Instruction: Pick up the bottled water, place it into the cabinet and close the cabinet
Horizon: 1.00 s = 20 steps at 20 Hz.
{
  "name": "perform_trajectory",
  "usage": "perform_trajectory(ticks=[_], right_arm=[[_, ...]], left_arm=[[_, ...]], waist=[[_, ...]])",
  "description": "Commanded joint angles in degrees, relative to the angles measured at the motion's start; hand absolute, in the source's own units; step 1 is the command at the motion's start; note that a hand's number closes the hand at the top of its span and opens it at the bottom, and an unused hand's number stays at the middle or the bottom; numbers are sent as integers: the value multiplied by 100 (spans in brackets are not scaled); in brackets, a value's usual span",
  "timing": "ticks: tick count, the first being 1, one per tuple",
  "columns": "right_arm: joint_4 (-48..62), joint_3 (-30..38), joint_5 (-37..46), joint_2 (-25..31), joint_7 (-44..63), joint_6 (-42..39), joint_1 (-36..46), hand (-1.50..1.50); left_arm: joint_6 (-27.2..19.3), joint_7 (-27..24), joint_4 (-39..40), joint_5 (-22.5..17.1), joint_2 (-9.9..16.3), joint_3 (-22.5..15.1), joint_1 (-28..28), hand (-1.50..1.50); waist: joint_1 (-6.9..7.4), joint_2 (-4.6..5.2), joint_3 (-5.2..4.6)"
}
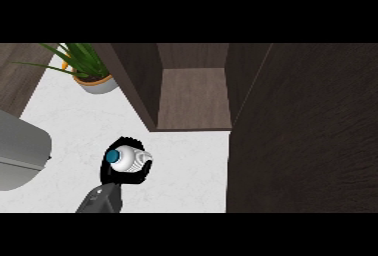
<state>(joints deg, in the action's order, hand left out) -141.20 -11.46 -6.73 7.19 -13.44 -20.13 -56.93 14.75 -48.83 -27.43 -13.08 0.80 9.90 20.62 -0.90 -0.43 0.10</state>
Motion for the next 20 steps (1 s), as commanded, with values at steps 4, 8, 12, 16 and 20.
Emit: perform_trajectory(ticks=[4, 8, 12, 16, 20], right_arm=[[-553, 126, -423, 21, 153, -14, -211, -150], [-188, -37, -168, -129, 86, 73, 60, -150], [-456, 157, -459, 21, 290, 20, -11, -150], [-306, 86, -302, -96, 168, 72, 96, -150], [-225, 64, -169, -88, 140, 49, 162, -150]], left_arm=[[-850, 646, -763, -1249, -78, -1361, 214, 150], [-1916, 1198, -1556, -1209, -79, -1971, 686, 150], [-2670, 1617, -2087, -1266, -76, -2438, 906, 150], [-3227, 1803, -2344, -1538, -70, -2792, 945, 150], [-3873, 2248, -2386, -1376, -66, -3086, 1341, 150]], waist=[[-11, -4, -8], [23, -7, -3], [-3, 12, -5], [-45, 20, -8], [-139, 29, -5]])
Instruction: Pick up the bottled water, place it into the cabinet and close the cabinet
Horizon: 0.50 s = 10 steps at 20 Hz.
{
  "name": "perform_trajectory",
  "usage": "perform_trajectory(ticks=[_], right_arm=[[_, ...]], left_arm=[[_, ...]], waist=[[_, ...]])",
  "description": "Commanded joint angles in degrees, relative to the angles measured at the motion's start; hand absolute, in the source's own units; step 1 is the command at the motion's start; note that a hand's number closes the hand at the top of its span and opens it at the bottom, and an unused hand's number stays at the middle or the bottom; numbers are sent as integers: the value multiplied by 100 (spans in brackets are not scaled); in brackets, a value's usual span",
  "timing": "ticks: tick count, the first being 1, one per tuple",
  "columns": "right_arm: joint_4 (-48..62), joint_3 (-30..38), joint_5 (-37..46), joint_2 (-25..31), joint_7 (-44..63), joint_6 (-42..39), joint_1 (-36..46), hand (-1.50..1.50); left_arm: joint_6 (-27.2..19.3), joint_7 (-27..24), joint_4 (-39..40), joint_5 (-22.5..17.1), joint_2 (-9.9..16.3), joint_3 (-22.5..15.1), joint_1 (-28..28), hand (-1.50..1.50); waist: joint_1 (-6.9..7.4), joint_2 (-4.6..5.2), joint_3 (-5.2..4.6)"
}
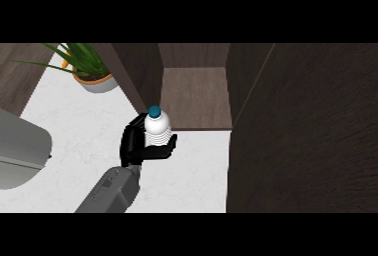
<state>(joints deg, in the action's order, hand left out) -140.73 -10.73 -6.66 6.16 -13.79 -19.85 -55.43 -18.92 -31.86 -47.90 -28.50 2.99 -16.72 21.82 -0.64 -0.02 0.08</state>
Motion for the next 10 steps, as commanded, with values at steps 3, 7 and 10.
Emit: perform_trajectory(ticks=[3, 7, 10], right_arm=[[-95, 130, -336, 46, 4, -83, 95, -150], [-159, 129, -260, 68, 100, -75, 196, -150], [-275, 126, -308, 105, 143, -112, 250, -150]], left_arm=[[-752, 718, -193, 245, -283, -489, 1354, 150], [-1335, 1057, -262, 187, -280, -422, 1598, 150], [-1334, 1066, -77, 212, -175, -265, 1660, 150]], waist=[[-270, 7, 1], [-335, 35, -3], [-378, 77, -9]])
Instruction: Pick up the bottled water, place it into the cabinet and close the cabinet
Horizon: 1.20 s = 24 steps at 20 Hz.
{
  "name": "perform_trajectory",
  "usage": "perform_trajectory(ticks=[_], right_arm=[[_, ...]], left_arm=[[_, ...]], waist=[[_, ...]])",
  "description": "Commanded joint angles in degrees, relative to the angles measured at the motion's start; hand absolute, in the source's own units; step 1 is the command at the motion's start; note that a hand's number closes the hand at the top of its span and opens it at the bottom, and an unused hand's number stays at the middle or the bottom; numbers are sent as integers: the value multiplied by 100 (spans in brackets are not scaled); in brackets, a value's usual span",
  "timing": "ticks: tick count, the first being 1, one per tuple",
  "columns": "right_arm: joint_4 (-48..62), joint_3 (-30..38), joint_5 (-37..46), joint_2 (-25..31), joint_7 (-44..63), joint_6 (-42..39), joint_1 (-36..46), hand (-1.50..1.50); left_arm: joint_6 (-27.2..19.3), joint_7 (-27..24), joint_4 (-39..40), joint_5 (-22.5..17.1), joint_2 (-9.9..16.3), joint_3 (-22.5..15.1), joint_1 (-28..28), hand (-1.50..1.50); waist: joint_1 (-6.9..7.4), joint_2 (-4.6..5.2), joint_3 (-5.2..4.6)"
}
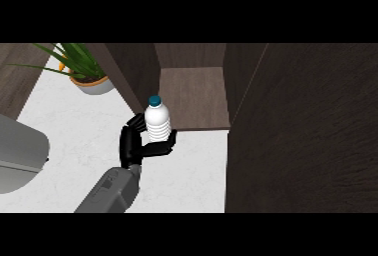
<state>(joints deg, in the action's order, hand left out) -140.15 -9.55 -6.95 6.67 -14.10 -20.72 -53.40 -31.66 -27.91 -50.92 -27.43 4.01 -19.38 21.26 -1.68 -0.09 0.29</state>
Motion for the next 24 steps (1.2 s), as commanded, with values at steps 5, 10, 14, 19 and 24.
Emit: perform_trajectory(ticks=[5, 10, 14, 19, 24], right_arm=[[-111, 116, -365, 55, 56, -86, 212, -150], [-167, 81, -344, 102, 218, -109, 197, -150], [-171, 195, -398, 114, 105, -162, 255, -150], [-163, 111, -401, 140, 125, -256, 246, -150], [67, 214, -362, 150, -68, -344, 303, -150]], left_arm=[[-695, 634, 411, 677, 16, -430, 1672, 150], [-1100, 1068, 657, 665, 177, -361, 1823, 150], [-1241, 1038, 527, 406, 202, -94, 1768, 150], [-1553, 1024, 678, 594, 405, -274, 1743, 150], [-1789, 993, 697, 815, 733, -366, 1904, -150]], waist=[[-394, 99, -14], [-460, 136, -25], [-529, 143, -33], [-637, 160, -32], [-755, 147, -23]])
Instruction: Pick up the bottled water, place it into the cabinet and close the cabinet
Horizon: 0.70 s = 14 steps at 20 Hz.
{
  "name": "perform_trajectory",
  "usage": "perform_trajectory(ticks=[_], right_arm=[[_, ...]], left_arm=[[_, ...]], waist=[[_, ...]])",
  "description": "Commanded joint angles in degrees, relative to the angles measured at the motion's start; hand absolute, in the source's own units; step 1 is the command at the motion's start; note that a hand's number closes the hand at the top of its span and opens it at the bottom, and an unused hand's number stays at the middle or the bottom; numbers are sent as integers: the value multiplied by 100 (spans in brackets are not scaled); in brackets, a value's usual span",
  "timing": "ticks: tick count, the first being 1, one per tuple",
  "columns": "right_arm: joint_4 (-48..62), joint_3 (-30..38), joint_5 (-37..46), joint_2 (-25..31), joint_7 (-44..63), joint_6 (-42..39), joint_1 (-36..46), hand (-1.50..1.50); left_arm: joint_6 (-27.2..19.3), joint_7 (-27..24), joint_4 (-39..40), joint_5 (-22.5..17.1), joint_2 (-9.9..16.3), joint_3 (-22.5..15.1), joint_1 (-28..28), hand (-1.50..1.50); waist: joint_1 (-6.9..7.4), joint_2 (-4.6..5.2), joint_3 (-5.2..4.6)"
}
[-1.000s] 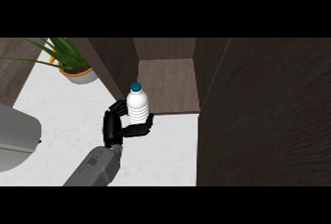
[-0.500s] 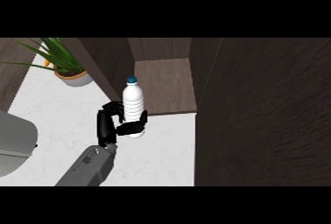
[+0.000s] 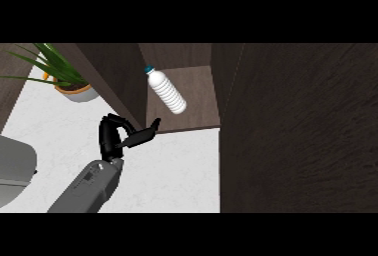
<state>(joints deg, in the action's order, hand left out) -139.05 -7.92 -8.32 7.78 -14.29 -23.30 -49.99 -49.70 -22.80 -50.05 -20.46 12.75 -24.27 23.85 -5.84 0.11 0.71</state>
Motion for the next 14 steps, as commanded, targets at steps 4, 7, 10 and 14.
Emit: perform_trajectory(ticks=[4, 7, 10, 14], right_arm=[[-37, 49, -234, 134, 62, -158, 67, -150], [-131, -106, -254, 78, 119, -158, -28, -150], [-130, -78, -238, 121, 130, -192, 32, -150], [-42, 20, -261, 163, 107, -231, 26, -150]], left_arm=[[-173, 617, 787, 276, -213, -52, 1758, -150], [51, 657, 589, 165, -197, -62, 1712, -150], [247, 653, 322, 179, -152, -226, 1712, -150], [589, 379, -345, -167, -121, -50, 1534, -150]], waist=[[-314, 161, -69], [-357, 152, -82], [-364, 137, -81], [-350, 104, -94]])
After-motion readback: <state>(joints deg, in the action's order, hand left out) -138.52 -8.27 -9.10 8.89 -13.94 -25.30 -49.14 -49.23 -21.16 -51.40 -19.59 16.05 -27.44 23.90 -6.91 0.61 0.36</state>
